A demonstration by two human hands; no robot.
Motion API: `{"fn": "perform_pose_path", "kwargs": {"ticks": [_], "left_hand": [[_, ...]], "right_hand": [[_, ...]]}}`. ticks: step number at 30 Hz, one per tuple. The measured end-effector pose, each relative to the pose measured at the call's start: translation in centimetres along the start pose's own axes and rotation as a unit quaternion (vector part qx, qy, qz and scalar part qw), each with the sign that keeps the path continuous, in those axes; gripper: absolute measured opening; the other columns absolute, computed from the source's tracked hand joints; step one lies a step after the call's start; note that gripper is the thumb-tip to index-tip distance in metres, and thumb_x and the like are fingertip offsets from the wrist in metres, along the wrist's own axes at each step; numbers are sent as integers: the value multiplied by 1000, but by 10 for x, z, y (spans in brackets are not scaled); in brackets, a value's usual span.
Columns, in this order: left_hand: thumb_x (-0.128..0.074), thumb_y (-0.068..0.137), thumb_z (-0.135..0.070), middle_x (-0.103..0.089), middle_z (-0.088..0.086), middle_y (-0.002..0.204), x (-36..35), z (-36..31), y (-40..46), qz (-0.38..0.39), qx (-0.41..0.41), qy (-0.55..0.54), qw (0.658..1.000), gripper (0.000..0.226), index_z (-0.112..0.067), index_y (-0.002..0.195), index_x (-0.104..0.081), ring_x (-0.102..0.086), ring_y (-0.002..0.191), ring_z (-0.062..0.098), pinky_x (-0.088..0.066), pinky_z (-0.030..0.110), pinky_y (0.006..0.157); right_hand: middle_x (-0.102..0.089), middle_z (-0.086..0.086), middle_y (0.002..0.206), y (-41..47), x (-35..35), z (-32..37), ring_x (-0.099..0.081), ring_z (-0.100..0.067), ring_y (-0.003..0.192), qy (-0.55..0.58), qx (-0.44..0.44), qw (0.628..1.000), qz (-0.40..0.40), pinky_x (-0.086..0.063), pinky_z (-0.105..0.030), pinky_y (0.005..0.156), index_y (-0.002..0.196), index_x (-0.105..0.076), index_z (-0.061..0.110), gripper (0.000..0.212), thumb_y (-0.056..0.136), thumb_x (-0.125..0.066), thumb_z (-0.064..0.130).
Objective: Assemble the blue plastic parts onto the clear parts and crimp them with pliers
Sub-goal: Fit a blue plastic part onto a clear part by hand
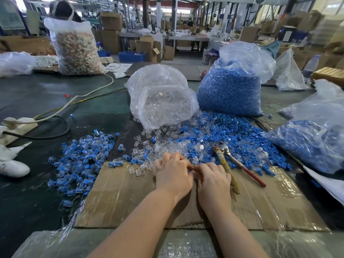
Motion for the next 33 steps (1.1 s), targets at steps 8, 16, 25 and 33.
{"fn": "perform_pose_path", "kwargs": {"ticks": [8, 16, 25, 33], "left_hand": [[-50, 88, -29, -60, -10, 105, 2, -7, -1, -13, 21, 6, 1000, 19, -30, 102, -64, -43, 104, 16, -21, 33, 89], [-52, 93, -16, -68, -8, 95, 7, 0, -6, -63, 35, -106, 992, 18, -27, 100, -66, -53, 90, 12, -21, 25, 86], [-64, 85, -13, -68, -3, 96, 42, 30, -11, -149, 75, -197, 966, 17, -16, 102, -67, -59, 80, 4, -49, 12, 73], [-49, 94, -4, -60, 10, 109, 66, 116, -11, -169, 192, -60, 965, 21, -7, 105, -66, -48, 87, 15, -39, 25, 75]], "right_hand": [[-59, 6, 101, 0, 0, -1, -48, -18, 99, 6, -6, 1000, 16, -28, -33, 83, 101, -65, 24, 17, 92, -51, 26], [-65, -1, 89, 0, 4, 0, -55, -26, 87, 39, 2, 999, -18, -38, -36, 78, 94, -67, 15, 18, 81, -60, 3], [-67, -3, 86, -3, 10, -2, -57, -25, 82, 89, -7, 994, -55, -44, -34, 75, 91, -68, 9, 11, 82, -65, 3], [-67, -2, 93, -2, 11, -3, -56, -21, 88, 79, -24, 996, -35, -41, -29, 78, 100, -66, 10, 14, 88, -60, 8]]}}
Point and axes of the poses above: each hand's wrist, its own y-axis towards the middle knuckle, its own x-axis out of the back of the hand, z = x × y, the point moved 6 cm from there along y, towards the middle knuckle
